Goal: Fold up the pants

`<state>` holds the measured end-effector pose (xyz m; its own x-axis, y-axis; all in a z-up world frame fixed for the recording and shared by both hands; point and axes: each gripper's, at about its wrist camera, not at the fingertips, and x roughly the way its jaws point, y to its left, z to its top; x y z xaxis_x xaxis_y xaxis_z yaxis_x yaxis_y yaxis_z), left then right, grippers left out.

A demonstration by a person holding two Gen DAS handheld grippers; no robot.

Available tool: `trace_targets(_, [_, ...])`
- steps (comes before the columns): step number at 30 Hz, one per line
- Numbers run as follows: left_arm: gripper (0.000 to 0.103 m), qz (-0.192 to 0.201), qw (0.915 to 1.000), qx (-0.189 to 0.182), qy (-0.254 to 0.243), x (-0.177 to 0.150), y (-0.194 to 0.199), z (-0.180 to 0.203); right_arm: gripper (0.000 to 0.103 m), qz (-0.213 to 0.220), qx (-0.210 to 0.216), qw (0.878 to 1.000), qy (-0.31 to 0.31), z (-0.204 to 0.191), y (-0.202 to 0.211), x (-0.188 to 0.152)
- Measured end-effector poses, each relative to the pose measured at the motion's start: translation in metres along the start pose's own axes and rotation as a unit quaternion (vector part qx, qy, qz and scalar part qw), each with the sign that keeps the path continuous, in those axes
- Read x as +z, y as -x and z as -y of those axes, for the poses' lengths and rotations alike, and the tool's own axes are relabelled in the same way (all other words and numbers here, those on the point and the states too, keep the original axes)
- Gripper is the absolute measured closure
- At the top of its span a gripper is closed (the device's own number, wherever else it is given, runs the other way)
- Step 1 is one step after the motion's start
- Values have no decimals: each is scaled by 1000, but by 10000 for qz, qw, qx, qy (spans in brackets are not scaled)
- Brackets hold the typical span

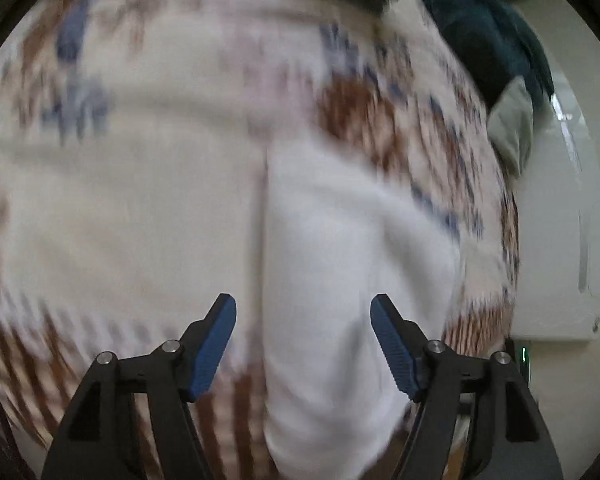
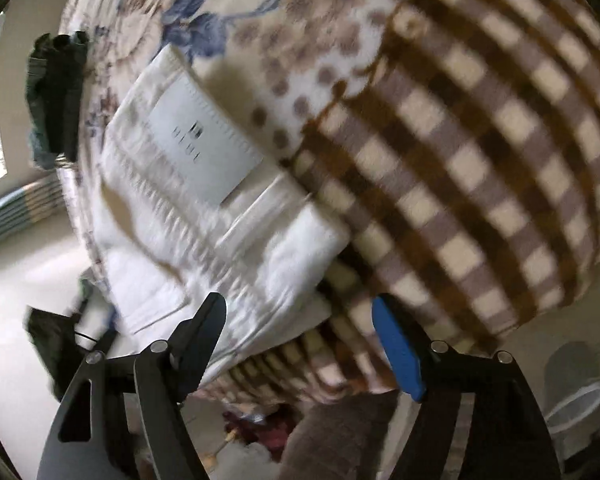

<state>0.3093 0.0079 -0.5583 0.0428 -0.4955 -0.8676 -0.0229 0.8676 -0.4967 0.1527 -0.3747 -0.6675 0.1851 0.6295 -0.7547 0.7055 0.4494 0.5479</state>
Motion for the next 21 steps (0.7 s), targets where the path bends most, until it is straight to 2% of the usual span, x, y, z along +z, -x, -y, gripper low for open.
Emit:
trace_targets(2, [35, -180, 9998, 81, -79, -33, -17, 2, 25, -84, 139, 9999, -40, 2, -9, -4])
trace_targets(4, [35, -141, 9994, 204, -239, -53, -22, 5, 28, 24, 325, 9994, -80, -3, -18, -7])
trace_targets(5, [35, -124, 9985, 382, -377, -61, -23, 6, 43, 60, 330, 9994, -108, 1, -21, -9])
trace_targets(6, [35, -169, 9972, 543, -488, -68, -27, 4, 53, 67, 211, 9997, -121, 3, -22, -10])
trace_targets(8, [33, -236, 9965, 644, -468, -70, -33, -2, 56, 18, -58, 10000, -25, -8, -33, -13])
trace_targets(10, [32, -327, 9972, 564, -375, -64, -34, -6, 56, -51, -220, 9997, 82, -9, -32, -12])
trace_targets(11, [32, -370, 9974, 509, -351, -59, -33, -6, 54, -4, -211, 9997, 159, -12, -30, -12])
trace_targets(14, [34, -313, 9986, 324, -277, -41, -15, 1, 37, 134, 84, 9999, 1, -9, -30, -10])
trace_targets(16, [34, 25, 9999, 61, -134, -23, 5, 4, 36, 339, 484, 9974, -423, 0, -31, -8])
trace_targets(18, [33, 324, 9993, -152, 80, 10, 12, 3, 35, 575, 793, 9924, -738, 13, -27, -9])
trace_targets(21, [33, 394, 9982, -325, 324, 69, -14, -5, 33, 819, 1102, 9847, -1073, 29, -32, -12])
